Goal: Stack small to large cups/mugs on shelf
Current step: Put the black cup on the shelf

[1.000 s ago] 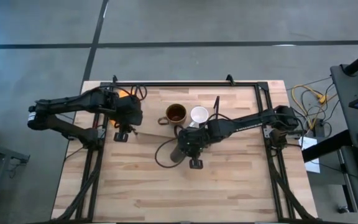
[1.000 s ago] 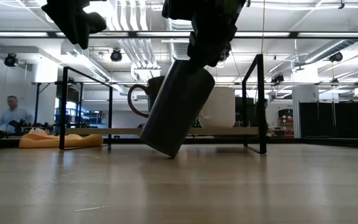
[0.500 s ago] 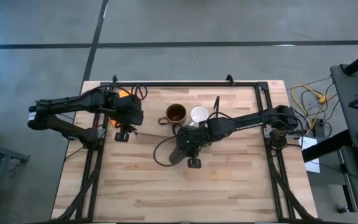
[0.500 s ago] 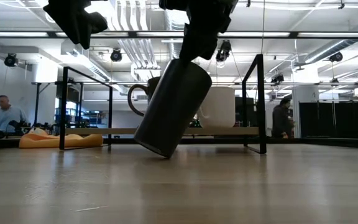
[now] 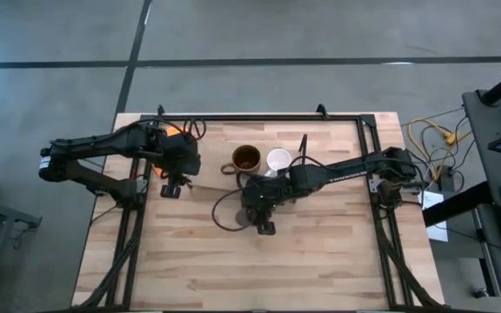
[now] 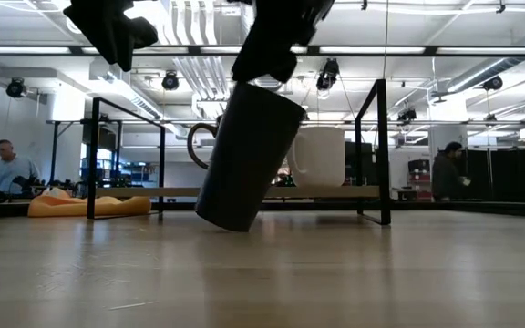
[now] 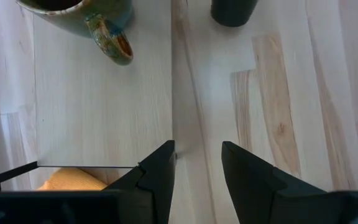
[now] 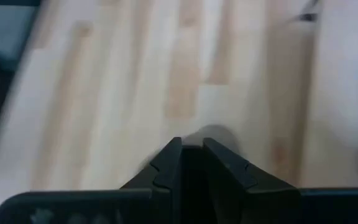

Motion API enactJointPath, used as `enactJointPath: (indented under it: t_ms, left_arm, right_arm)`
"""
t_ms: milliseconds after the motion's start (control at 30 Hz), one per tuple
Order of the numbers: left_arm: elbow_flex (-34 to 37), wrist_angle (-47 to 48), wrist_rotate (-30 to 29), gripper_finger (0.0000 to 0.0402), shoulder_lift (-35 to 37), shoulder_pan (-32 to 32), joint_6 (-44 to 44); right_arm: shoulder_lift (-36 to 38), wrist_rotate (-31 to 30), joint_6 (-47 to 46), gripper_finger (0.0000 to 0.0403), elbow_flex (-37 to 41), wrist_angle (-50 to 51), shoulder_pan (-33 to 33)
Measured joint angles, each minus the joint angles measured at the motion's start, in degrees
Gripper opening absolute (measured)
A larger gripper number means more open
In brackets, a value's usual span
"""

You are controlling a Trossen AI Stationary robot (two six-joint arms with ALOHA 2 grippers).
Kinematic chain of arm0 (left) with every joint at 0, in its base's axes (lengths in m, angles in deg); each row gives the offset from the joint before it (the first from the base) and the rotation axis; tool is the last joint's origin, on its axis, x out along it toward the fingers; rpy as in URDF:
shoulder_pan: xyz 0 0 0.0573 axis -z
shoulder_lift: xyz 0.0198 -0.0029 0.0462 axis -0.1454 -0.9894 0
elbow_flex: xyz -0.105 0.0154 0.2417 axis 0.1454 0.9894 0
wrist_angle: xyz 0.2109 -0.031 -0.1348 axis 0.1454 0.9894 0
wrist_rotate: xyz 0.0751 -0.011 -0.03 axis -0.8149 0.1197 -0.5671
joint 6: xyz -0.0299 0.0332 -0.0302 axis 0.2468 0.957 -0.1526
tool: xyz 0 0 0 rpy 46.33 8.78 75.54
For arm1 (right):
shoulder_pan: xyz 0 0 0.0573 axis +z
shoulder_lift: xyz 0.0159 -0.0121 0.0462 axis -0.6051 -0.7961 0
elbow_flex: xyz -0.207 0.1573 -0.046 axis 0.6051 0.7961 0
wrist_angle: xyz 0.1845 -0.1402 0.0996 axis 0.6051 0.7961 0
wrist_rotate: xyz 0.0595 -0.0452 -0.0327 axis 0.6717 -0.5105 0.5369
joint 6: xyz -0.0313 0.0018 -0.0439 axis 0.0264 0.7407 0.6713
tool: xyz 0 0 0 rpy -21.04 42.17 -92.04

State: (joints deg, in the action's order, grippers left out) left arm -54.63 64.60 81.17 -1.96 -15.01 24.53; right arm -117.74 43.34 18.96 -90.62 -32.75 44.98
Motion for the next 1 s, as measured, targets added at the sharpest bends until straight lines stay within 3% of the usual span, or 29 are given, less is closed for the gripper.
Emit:
enactJointPath:
  t_ms: [100,400,700,1000]
  left_arm:
    - [0.0,0.0,0.0,0.0118,0.0,0.0,0.0]
    - [-0.02,0.39,-0.02,0.0118,0.02,-0.01,-0.3]
    - [0.0,0.68,-0.22,0.0118,0.04,-0.02,1.11]
    - [0.39,1.6,-0.2,0.0118,0.04,0.0,-1.81]
  right_arm:
    - [-2.51,-3.81,0.94,0.0059,0.0,-1.5,-0.97]
    - [-14.4,-1.7,4.45,0.0059,-8.45,1.63,-4.06]
    - [-15.09,-1.61,8.14,0.0059,-21.54,9.76,-2.83]
    - [-14.53,-1.61,-1.03,0.0059,-19.22,12.45,0.0]
